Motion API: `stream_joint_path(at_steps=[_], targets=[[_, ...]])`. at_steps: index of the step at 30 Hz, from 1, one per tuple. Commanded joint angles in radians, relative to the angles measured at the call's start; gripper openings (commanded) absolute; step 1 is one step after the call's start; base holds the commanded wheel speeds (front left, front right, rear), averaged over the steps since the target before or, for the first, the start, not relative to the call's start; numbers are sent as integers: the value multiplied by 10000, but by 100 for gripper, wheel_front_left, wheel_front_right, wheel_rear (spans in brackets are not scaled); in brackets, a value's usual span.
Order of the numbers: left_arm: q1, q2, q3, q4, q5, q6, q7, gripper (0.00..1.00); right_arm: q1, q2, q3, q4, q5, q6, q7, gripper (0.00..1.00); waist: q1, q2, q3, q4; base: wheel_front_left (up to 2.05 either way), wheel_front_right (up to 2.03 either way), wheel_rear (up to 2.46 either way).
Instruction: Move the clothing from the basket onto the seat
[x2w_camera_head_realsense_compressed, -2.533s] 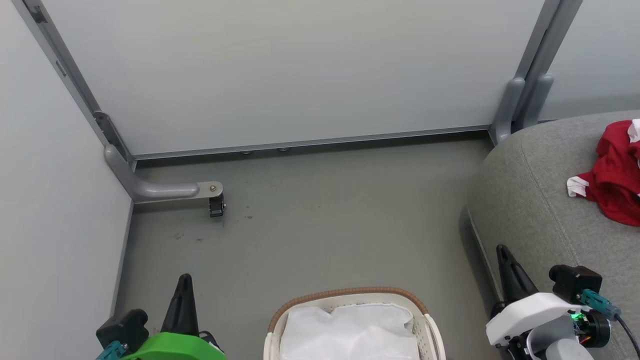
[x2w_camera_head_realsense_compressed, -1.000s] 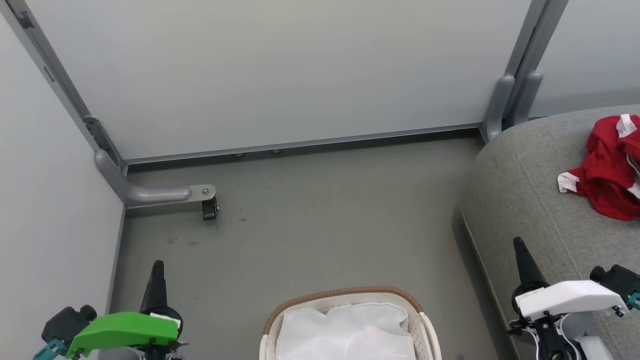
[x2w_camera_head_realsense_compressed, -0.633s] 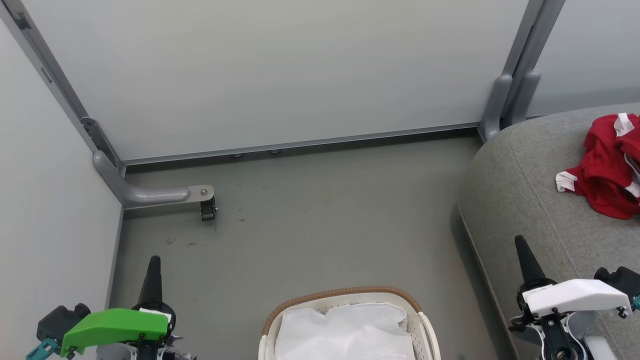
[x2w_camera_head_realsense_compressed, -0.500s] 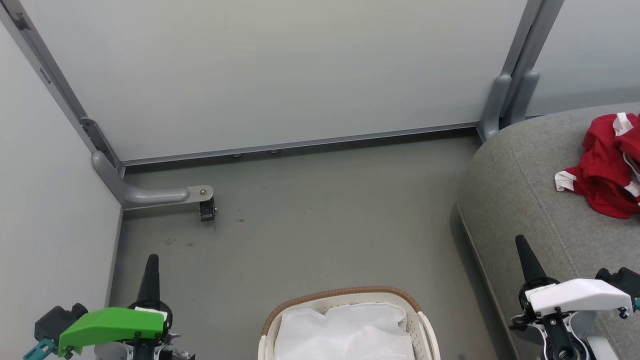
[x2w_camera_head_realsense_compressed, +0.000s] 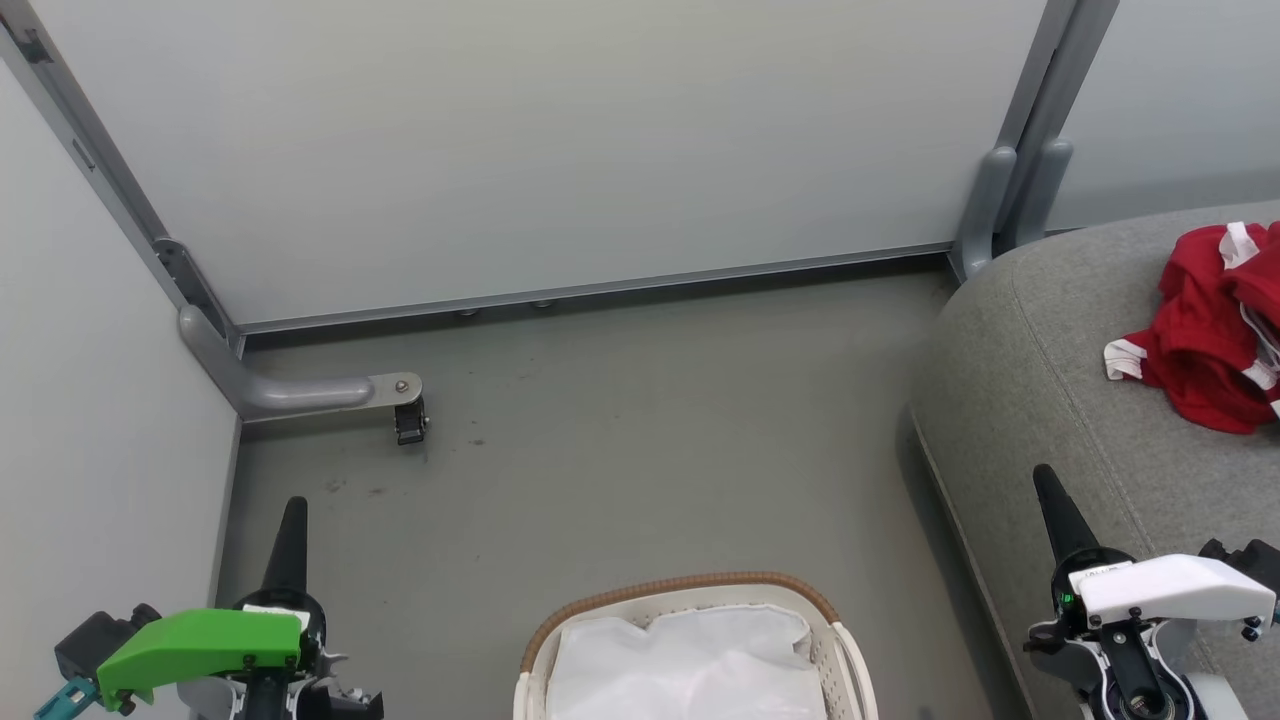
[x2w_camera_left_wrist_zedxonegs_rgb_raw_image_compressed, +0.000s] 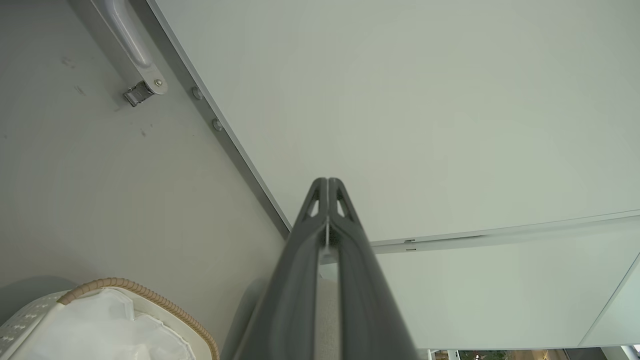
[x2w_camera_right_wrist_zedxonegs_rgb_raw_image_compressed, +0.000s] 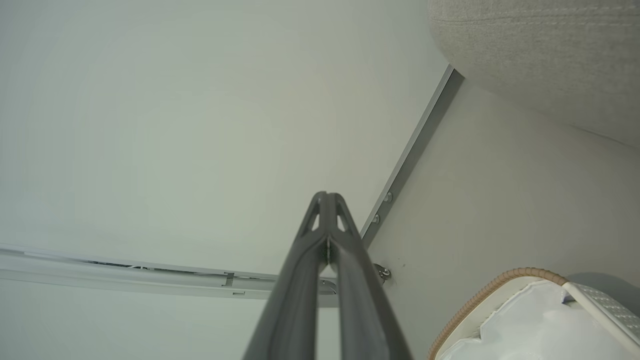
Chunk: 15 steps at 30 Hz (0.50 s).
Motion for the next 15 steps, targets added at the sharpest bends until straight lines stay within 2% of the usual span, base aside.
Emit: stream_joint_path(at_steps=[1,15], targets=[[-240,72,94,-95,-194,-76,70,0,-99,-60,-50,-128,240,-6,77,0,0,0,0,-7,0,0,0],[-325,63,323,-135,-1166,-153,370,0,-95,-72,-136,-227,1367,-8,367,0,0,0,-1,-79,0,0,0]])
